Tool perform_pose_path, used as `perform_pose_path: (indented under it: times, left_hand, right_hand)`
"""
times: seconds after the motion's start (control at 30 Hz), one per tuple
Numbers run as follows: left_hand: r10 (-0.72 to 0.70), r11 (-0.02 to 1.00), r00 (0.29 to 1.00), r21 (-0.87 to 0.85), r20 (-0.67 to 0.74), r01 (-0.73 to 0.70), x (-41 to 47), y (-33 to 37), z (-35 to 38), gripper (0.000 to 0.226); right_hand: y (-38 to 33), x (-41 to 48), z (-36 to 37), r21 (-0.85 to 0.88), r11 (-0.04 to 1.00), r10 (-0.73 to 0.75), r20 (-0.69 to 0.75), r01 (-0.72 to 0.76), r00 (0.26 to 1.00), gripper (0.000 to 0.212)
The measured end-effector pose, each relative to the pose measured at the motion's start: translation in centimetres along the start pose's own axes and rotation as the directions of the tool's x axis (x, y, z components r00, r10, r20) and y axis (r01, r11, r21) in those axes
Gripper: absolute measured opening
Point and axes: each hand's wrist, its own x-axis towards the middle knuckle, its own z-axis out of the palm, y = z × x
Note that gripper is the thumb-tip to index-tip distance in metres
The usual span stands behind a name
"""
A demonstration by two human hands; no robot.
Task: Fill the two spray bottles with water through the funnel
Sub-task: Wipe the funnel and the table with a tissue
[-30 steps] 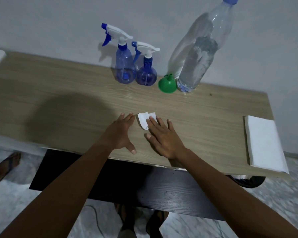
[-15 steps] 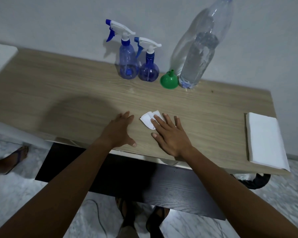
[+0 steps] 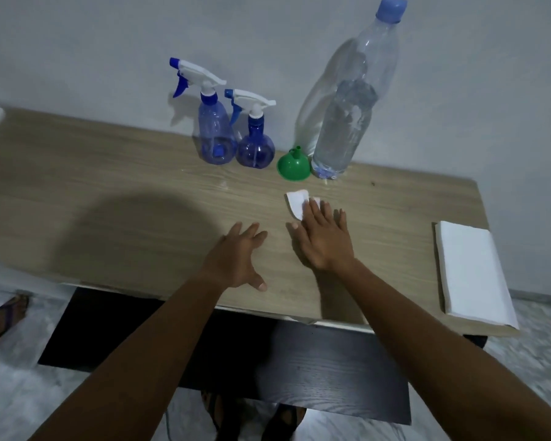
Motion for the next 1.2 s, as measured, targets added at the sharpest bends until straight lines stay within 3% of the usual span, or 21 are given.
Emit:
perform_pose_path:
  times: [0.17, 0.43, 0.57, 0.67, 0.77, 0.87, 0.97, 1.07, 1.2]
  left_hand:
    - [-0.007, 1.000, 0.999, -0.014, 0.046, 0.007, 0.8, -0.7, 0.3, 0.130]
    - [-0.020, 0.996, 0.998, -0.089, 0.054, 0.025, 0.8, -0.6, 0.2, 0.130]
    - [0.005, 0.995, 1.000, -0.096, -0.004, -0.006, 0.1, -0.5, 0.0, 0.128]
    - [0.026, 0.989, 0.995, -0.141, -0.091, -0.039, -1.1, -1.6, -0.2, 0.112]
    - [-0.062, 0.983, 0.985, -0.180, -0.163, 0.032, -3.1, -4.8, -1.1, 0.103]
    - [-0.208, 0.967, 0.965, -0.182, -0.162, 0.178, -4.7, -9.9, -2.3, 0.114]
    - [-0.257, 0.964, 0.959, -0.099, -0.124, 0.245, -5.3, -15.0, -3.1, 0.136]
    - [-0.273, 0.956, 0.960, -0.135, -0.069, 0.262, -6.5, -16.5, -3.9, 0.114]
    - [-0.292, 0.935, 0.952, -0.236, -0.093, 0.264, -6.5, -17.0, -3.9, 0.111]
  right_hand:
    - [0.8, 4.8, -1.0, -0.011, 1.000, 0.000, -0.011, 0.000, 1.000, 0.076]
    - [1.2, 5.0, -0.2, -0.023, 0.999, -0.027, 0.049, 0.028, 0.998, 0.075]
    - [0.6, 2.8, 0.3, 0.044, 0.996, -0.087, 0.089, 0.084, 0.992, 0.074]
    - [0.2, 1.7, 0.3, 0.100, 0.990, -0.102, 0.071, 0.095, 0.992, 0.079]
    - [-0.5, 1.7, 0.6, 0.076, 0.994, -0.087, 0.107, 0.079, 0.990, 0.076]
    - [-3.1, 3.3, 1.1, 0.071, 0.992, -0.114, 0.120, 0.106, 0.986, 0.074]
    - [-7.3, 5.3, 2.0, 0.082, 0.981, -0.184, 0.137, 0.174, 0.973, 0.073]
    - [-11.7, 7.5, 3.1, 0.085, 0.972, -0.229, 0.154, 0.218, 0.961, 0.072]
    - [-16.0, 11.0, 4.0, 0.075, 0.971, -0.238, 0.150, 0.228, 0.960, 0.069]
